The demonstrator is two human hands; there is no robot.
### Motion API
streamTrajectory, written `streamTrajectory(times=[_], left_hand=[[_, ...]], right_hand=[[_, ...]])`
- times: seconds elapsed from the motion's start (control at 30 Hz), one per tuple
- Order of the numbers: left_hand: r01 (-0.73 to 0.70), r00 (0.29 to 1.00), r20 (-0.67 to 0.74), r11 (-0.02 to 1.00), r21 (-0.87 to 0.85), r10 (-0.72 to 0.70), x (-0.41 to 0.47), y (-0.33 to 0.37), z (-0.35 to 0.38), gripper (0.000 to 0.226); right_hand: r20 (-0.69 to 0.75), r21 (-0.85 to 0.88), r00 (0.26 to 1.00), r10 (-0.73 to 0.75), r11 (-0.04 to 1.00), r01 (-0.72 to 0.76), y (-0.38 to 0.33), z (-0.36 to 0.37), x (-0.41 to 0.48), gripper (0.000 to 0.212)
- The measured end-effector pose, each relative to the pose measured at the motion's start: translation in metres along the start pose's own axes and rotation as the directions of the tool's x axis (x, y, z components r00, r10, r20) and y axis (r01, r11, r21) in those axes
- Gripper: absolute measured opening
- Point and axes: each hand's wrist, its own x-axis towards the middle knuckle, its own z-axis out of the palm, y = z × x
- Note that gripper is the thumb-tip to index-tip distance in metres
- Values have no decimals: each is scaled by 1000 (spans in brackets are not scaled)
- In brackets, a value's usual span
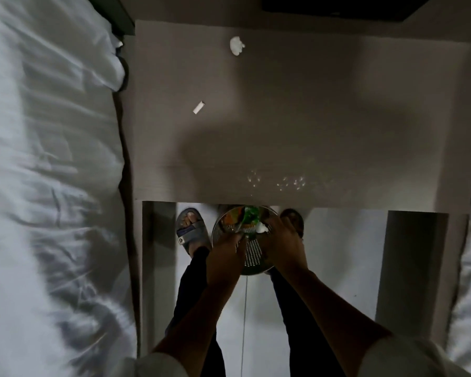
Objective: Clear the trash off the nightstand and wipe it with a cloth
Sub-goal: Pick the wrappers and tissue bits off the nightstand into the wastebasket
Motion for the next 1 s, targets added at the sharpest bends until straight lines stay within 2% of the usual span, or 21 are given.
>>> streamTrajectory(times=[0.1, 0.2, 0.27, 0.4, 0.5, 0.57, 0.67, 0.77, 0.83, 0.9, 1.0], left_hand=[[-103, 988, -110, 994, 47, 107, 20, 14, -18, 25], [-172, 945, -271, 983, 70, 184, 55, 36, -53, 27], [-206, 897, -372, 971, 124, 238, 84, 51, -80, 29], [-171, 842, -484, 969, 180, 239, 146, 76, -129, 37], [-118, 875, -441, 972, 204, 199, 179, 87, -152, 39], [-122, 900, -364, 941, 315, 239, 195, 88, -159, 31], [-209, 895, -291, 894, 395, 337, 202, 86, -163, 22], [-277, 871, -294, 887, 370, 395, 195, 85, -161, 21], [-312, 865, -275, 879, 361, 420, 183, 82, -154, 21], [-340, 867, -256, 884, 320, 426, 163, 77, -138, 21], [-330, 905, -194, 912, 244, 379, 122, 67, -102, 16]], right_hand=[[-88, -46, 994, -59, 997, 55, -12, -21, 19, 10], [-227, 42, 954, -197, 976, 212, -55, -56, 60, 13], [-310, 19, 907, -285, 952, 306, -92, -81, 101, 13], [-290, -89, 884, -367, 930, 357, -158, -116, 189, 10], [-198, -232, 879, -435, 892, 389, -190, -127, 236, 39], [-104, -359, 881, -462, 843, 401, -203, -124, 259, 48], [-6, -524, 902, -431, 770, 365, -213, -113, 284, 50], [-33, -571, 920, -390, 763, 302, -214, -105, 288, 38], [-77, -528, 911, -406, 791, 308, -206, -103, 276, 35], [-104, -409, 908, -406, 850, 333, -190, -101, 251, 35], [-92, -228, 932, -351, 918, 323, -154, -90, 190, 40]])
